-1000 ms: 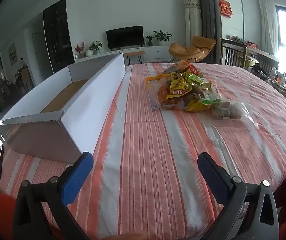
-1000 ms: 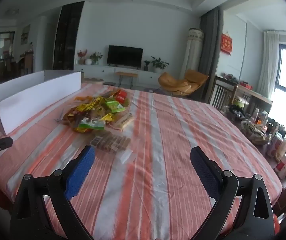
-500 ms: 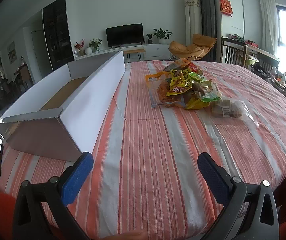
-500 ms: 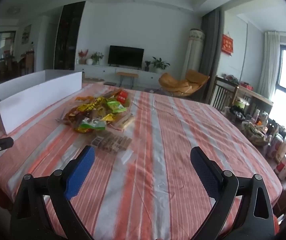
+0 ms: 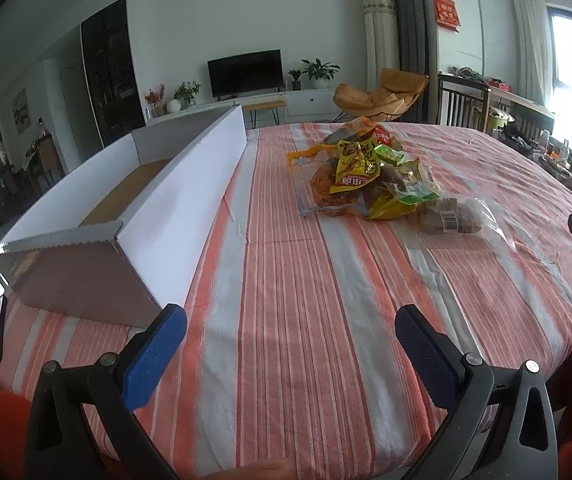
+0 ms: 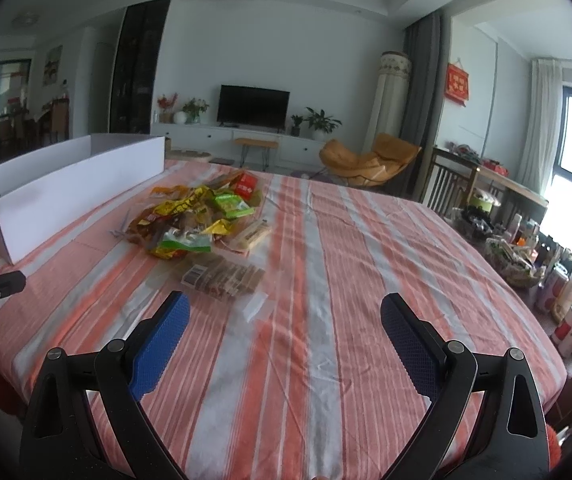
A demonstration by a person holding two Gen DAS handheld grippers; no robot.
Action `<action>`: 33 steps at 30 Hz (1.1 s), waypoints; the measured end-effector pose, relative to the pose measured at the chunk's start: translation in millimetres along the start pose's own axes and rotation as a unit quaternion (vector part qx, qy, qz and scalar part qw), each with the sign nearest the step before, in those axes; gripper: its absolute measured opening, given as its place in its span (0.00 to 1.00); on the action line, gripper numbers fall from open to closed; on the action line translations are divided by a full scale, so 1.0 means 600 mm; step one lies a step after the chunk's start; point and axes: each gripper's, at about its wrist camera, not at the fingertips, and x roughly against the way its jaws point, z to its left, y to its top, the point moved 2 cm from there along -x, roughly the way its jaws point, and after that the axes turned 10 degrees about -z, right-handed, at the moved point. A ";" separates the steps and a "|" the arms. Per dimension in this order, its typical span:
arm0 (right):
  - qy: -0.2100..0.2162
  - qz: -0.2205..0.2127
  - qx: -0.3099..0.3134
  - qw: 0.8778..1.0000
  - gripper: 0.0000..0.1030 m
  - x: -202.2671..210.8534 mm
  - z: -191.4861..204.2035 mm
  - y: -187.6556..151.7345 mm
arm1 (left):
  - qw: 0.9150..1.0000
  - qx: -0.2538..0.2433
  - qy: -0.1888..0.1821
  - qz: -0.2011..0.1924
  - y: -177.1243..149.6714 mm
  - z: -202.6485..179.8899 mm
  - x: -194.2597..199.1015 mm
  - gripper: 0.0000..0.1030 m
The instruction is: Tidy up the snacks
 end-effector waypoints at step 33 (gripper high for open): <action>0.017 0.021 0.014 1.000 0.95 -0.016 0.018 -0.014 | 0.994 -0.021 0.049 -0.094 0.151 0.161 -0.133 1.00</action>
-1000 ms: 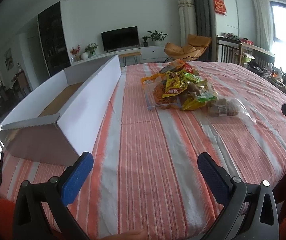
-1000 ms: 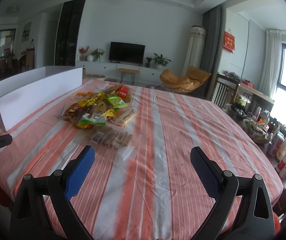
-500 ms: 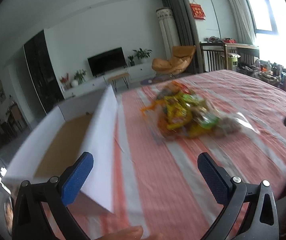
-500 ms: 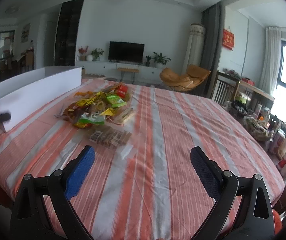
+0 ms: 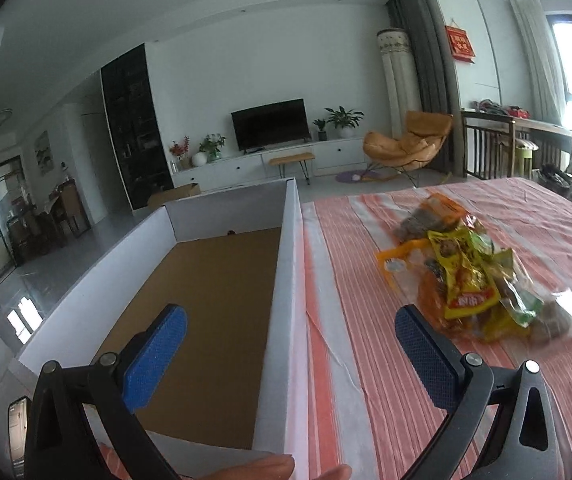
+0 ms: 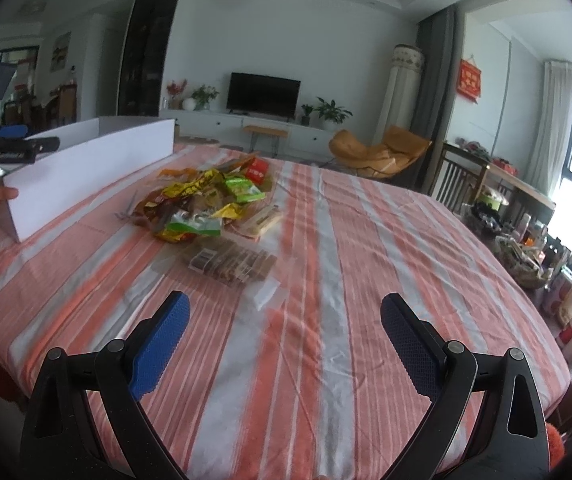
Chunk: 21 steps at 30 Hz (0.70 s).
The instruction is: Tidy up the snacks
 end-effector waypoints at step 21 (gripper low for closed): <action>0.022 0.040 -0.032 0.998 0.95 -0.028 -0.015 -0.026 | 0.967 0.019 -0.116 0.227 -0.162 -0.194 0.053 1.00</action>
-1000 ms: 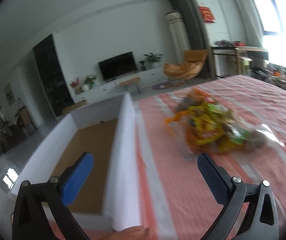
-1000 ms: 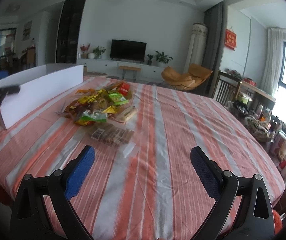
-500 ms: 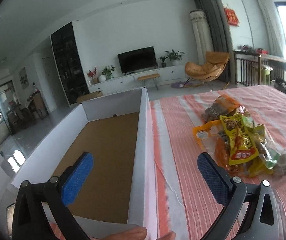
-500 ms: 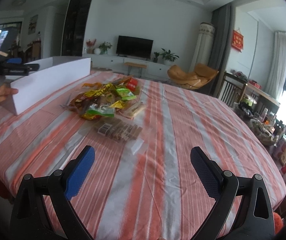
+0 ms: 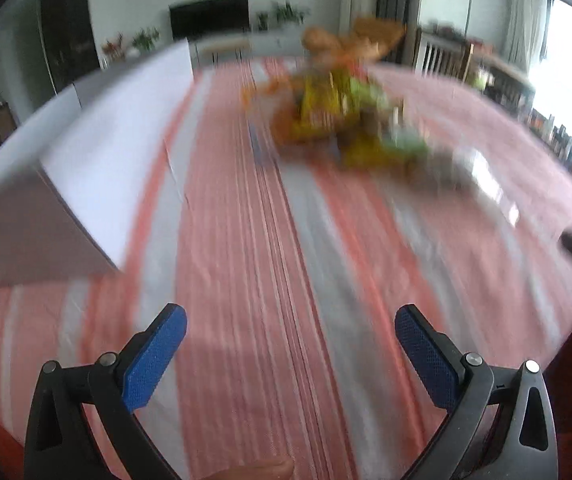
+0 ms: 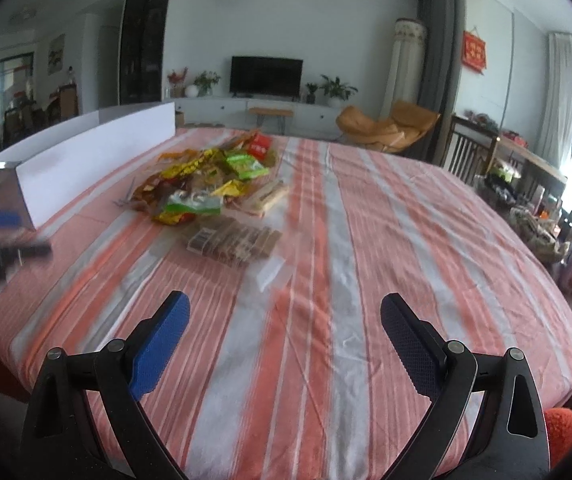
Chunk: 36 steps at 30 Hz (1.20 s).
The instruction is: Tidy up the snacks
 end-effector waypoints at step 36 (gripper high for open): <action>0.265 0.307 0.197 0.892 0.93 -0.285 0.076 0.051 | 0.999 0.027 0.017 -0.016 -0.004 0.044 -0.019 1.00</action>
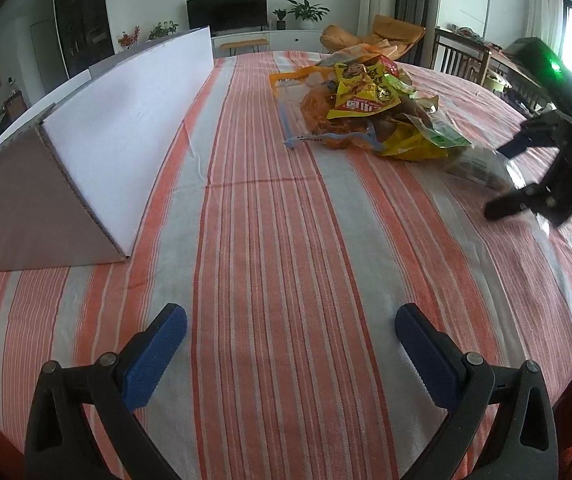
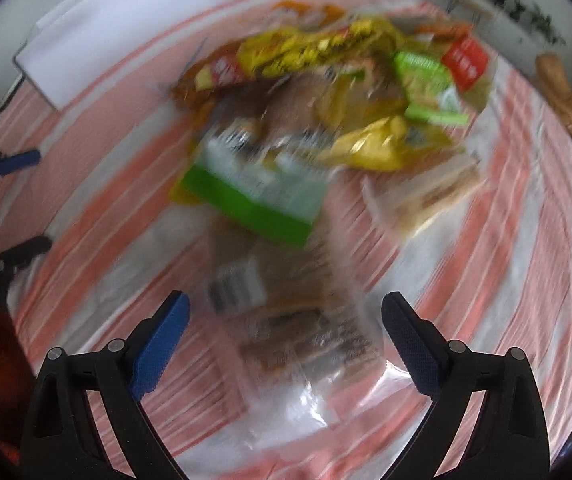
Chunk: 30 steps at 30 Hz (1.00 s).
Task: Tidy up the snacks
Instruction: 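Reach the right tool into the pile and grasp the clear biscuit bag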
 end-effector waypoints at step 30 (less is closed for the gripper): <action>-0.062 -0.050 -0.168 0.982 0.61 0.086 0.060 -0.149 | 1.000 -0.002 -0.002 -0.008 0.002 -0.002 -0.004 1.00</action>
